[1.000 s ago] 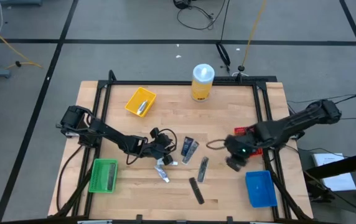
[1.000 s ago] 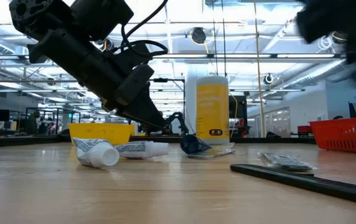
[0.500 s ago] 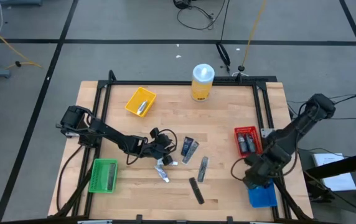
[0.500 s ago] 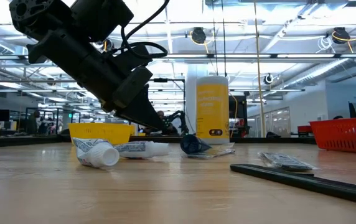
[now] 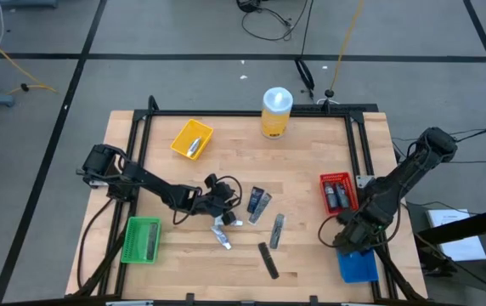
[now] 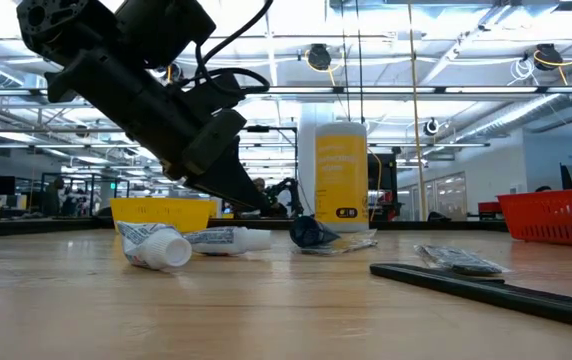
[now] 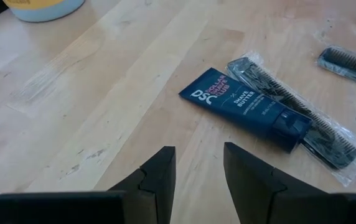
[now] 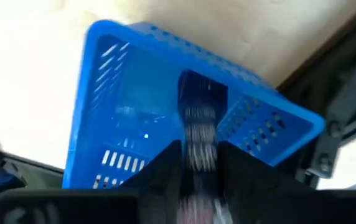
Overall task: Pick & Place Travel size toiletries
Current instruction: Put the blue shave cream into the blue bin, then put the black comb into the green bin
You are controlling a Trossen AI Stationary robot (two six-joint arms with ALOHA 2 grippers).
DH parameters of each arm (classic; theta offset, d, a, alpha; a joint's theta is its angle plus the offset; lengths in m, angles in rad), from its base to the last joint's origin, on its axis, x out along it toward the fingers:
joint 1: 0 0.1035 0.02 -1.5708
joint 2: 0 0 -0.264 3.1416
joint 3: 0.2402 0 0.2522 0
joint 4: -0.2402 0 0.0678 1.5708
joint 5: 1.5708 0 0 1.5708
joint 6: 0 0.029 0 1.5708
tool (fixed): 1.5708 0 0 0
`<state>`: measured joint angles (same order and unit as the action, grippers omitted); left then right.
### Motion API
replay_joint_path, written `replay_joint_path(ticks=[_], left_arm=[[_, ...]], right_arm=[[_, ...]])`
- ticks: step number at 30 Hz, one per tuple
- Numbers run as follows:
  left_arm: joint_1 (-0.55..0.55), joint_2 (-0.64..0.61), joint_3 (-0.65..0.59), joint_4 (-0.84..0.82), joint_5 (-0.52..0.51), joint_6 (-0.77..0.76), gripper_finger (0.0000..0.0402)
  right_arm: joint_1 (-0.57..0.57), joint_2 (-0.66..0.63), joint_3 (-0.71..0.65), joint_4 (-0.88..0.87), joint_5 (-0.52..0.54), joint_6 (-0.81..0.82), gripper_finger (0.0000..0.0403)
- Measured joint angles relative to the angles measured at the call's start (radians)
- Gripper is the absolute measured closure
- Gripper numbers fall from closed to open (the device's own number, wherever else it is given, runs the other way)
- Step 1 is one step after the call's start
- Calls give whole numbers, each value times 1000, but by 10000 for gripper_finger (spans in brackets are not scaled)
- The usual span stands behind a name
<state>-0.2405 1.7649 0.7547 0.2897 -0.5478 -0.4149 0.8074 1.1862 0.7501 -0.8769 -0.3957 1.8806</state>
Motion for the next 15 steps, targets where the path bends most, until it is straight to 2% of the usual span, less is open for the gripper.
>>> replay_joint_path(ticks=[8, 12, 15], left_arm=[[1, 0, 0, 0, 0, -8, 270], [1, 0, 0, 0, 0, -10, 270], [1, 0, 0, 0, 0, -10, 270]], right_arm=[[0, -3, -5, 90, -9, -39, 229], [0, -37, -5, 199, -18, -63, 211], [0, -83, -5, 302, 59, -87, 209]])
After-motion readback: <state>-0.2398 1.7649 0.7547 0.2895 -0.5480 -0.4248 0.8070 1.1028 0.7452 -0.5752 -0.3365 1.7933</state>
